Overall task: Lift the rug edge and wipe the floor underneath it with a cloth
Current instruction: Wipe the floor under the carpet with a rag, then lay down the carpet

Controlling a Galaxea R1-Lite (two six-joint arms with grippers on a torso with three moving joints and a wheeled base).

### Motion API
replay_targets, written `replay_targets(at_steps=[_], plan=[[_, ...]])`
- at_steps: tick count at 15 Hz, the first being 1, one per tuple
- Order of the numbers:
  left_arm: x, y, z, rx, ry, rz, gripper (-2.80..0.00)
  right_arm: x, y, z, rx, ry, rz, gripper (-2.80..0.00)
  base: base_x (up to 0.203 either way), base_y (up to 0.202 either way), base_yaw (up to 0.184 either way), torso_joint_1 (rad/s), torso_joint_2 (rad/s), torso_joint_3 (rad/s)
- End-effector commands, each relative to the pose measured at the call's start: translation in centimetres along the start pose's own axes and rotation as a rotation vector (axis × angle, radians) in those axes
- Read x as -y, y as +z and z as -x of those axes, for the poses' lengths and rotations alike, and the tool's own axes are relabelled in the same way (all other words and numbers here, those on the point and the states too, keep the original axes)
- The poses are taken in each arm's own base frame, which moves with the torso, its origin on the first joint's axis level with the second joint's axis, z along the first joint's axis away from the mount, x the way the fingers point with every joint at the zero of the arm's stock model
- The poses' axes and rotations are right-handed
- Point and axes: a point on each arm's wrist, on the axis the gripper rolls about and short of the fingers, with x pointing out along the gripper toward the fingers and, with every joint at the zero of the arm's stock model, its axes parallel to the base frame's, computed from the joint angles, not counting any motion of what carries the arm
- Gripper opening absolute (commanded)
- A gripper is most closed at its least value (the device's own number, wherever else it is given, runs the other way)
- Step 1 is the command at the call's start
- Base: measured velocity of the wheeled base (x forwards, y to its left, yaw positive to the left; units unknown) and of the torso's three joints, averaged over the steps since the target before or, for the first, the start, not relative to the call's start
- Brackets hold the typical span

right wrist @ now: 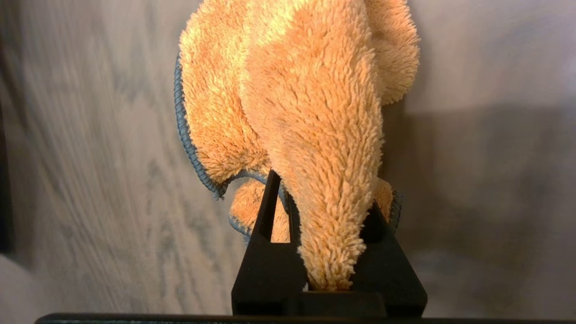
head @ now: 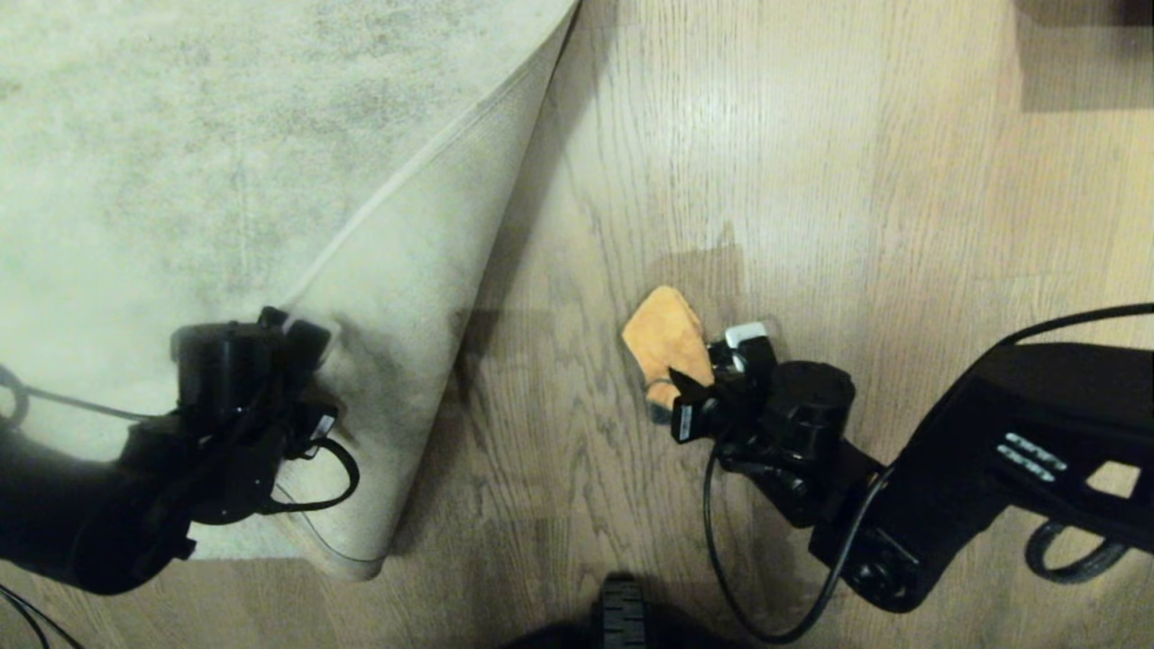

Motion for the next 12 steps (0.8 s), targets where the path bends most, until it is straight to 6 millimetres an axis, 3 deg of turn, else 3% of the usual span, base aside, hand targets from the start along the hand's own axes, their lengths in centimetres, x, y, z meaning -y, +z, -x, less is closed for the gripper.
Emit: replay_targets(at_steps=[1, 6, 12], plan=[[0.0, 0.2, 0.2, 0.009, 0.002, 0.001, -2.80, 1.0, 2.6, 1.6, 0.055, -0.016, -0.013, -2.80, 0.000, 0.000, 0.000, 0.000, 0.00, 0.000], [0.9, 0.5, 1.0, 0.027, -0.013, -0.015, -2.80, 4.6, 5.3, 5.7, 0.092, -0.105, -0.019, -2.80, 0.000, 0.000, 0.000, 0.000, 0.00, 0.000], [1.6, 0.7, 1.5, 0.031, -0.007, -0.026, -2.80, 10.3, 6.7, 12.4, 0.109, -0.301, -0.027, -2.80, 0.000, 0.000, 0.000, 0.000, 0.00, 0.000]])
